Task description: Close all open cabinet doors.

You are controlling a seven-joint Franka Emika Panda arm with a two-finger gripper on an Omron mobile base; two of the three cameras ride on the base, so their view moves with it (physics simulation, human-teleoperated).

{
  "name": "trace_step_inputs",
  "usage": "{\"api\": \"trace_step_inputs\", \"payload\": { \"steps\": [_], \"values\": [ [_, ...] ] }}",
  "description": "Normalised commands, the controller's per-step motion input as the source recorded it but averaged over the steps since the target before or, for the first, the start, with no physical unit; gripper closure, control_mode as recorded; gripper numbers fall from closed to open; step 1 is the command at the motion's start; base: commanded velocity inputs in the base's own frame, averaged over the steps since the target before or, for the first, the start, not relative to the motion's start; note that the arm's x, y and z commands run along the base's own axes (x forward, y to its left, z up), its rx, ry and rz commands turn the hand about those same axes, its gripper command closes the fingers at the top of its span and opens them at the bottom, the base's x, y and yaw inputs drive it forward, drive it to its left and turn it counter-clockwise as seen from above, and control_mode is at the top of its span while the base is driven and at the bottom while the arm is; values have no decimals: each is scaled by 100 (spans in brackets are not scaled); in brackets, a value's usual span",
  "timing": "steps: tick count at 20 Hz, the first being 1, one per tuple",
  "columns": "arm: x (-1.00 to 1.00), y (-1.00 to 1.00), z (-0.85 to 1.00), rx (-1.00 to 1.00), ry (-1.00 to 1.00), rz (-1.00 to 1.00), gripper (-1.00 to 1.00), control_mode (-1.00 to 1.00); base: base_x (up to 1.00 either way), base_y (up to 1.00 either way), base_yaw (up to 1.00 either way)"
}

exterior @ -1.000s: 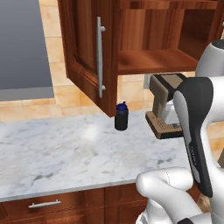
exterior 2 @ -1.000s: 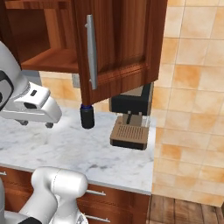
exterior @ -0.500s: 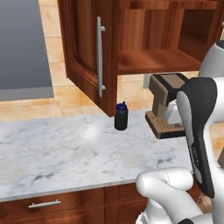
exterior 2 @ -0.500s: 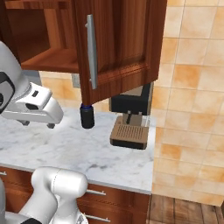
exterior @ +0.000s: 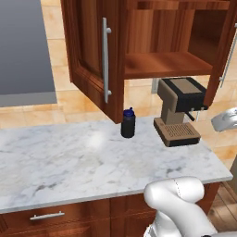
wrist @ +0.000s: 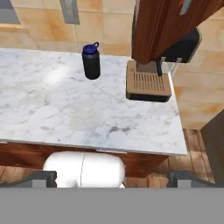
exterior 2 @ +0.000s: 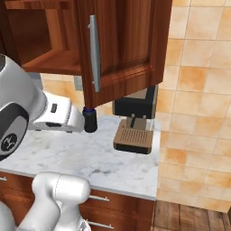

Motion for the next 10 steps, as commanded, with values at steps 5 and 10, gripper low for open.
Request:
{"api": "trace_step_inputs", "payload": {
  "steps": [5,10],
  "values": [
    [0,-35,0,4,-24,9,-100,-100,0,0,0],
    [13,-33,0,6,-23,7,-100,-100,0,0,0]
  ]
}}
